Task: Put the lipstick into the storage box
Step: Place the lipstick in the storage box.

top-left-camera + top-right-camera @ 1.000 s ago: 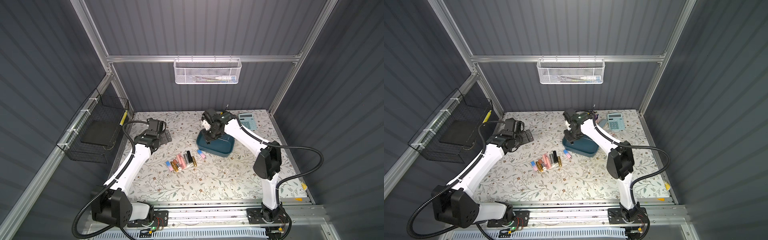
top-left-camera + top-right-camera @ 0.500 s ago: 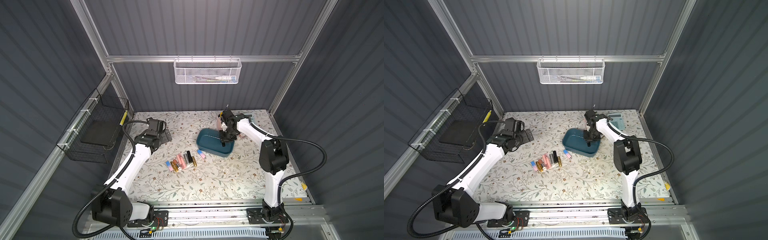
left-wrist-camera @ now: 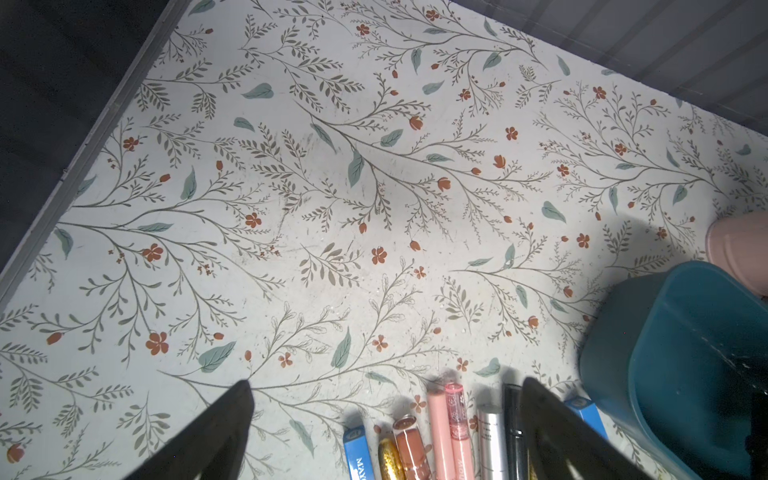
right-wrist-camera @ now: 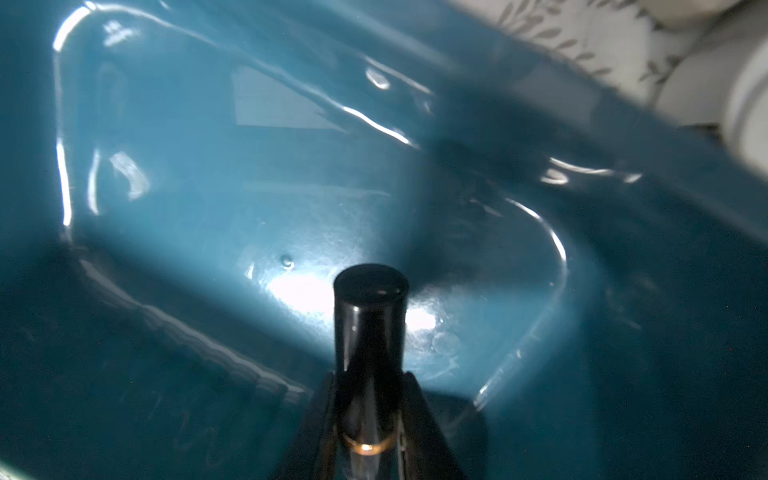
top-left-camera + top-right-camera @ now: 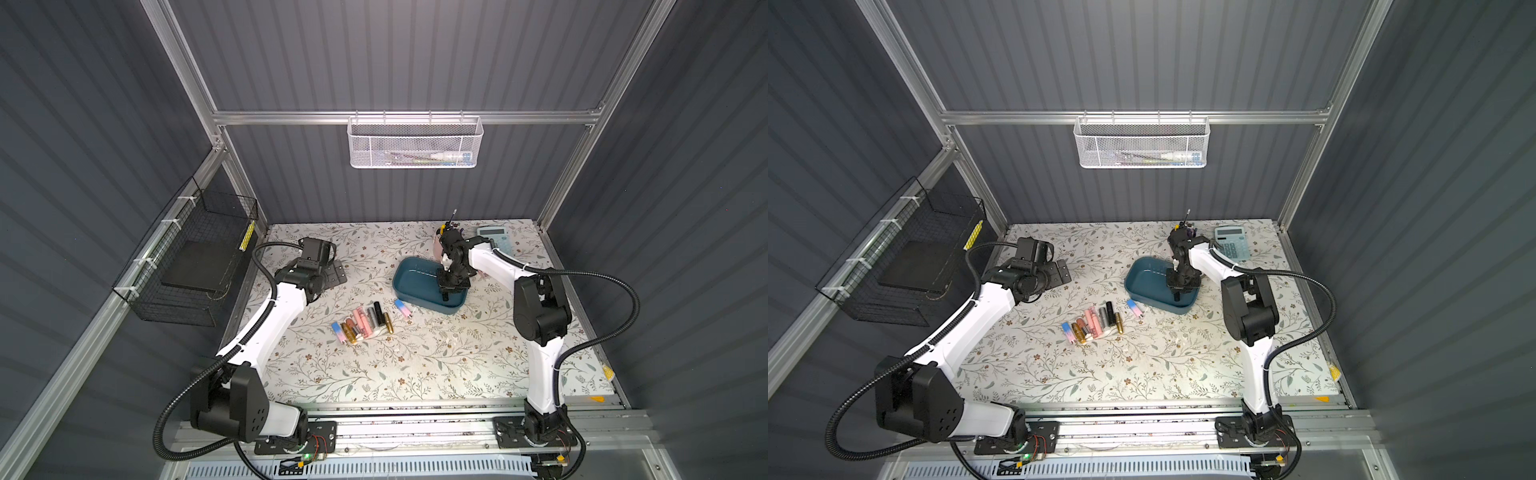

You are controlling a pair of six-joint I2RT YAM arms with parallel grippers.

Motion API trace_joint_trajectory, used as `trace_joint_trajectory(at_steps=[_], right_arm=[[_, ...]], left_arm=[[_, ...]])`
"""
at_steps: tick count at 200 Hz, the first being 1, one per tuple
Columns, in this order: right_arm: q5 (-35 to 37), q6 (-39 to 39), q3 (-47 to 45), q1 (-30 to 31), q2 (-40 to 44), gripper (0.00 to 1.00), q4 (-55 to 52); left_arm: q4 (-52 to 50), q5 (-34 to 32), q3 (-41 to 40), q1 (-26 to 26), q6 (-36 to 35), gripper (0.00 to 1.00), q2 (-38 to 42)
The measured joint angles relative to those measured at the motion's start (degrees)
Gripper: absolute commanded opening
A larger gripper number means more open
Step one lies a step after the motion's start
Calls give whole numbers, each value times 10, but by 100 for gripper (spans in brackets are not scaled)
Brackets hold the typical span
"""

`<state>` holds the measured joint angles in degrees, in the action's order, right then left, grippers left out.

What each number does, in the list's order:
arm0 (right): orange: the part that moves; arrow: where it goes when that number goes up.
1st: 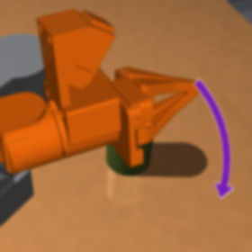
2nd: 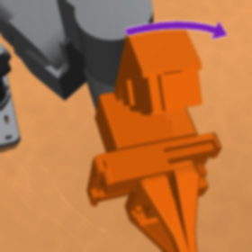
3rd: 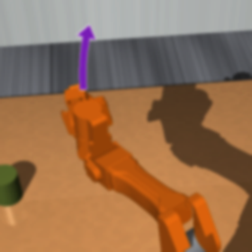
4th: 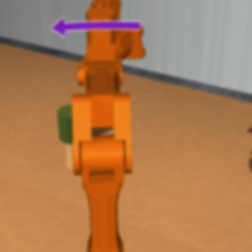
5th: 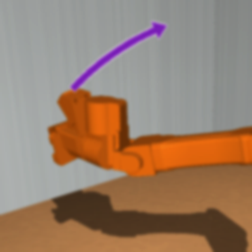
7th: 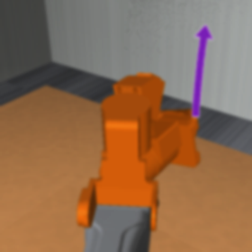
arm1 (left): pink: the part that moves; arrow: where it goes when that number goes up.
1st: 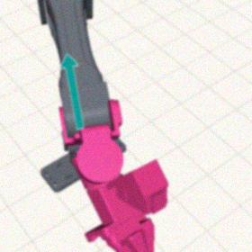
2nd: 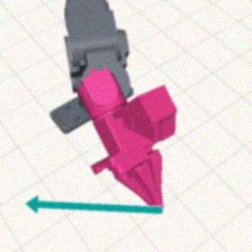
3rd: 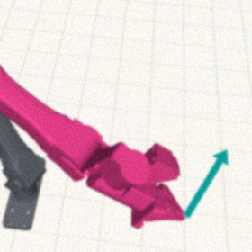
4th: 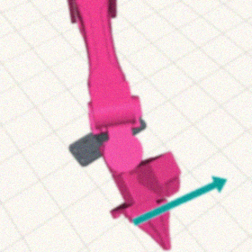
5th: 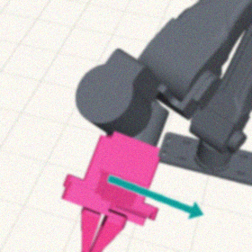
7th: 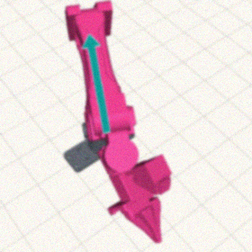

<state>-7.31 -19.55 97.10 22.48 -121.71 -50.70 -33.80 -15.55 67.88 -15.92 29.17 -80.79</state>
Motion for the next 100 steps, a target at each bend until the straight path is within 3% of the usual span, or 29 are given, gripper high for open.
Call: trace_joint_trajectory(at_steps=[57,100], right_arm=[[1,-3,-6,0,-4,39,10],[7,-3,-8,1,2,39,13]], left_arm=[[5,12,5,0,0,100,-12],[5,19,5,0,0,100,-13]])
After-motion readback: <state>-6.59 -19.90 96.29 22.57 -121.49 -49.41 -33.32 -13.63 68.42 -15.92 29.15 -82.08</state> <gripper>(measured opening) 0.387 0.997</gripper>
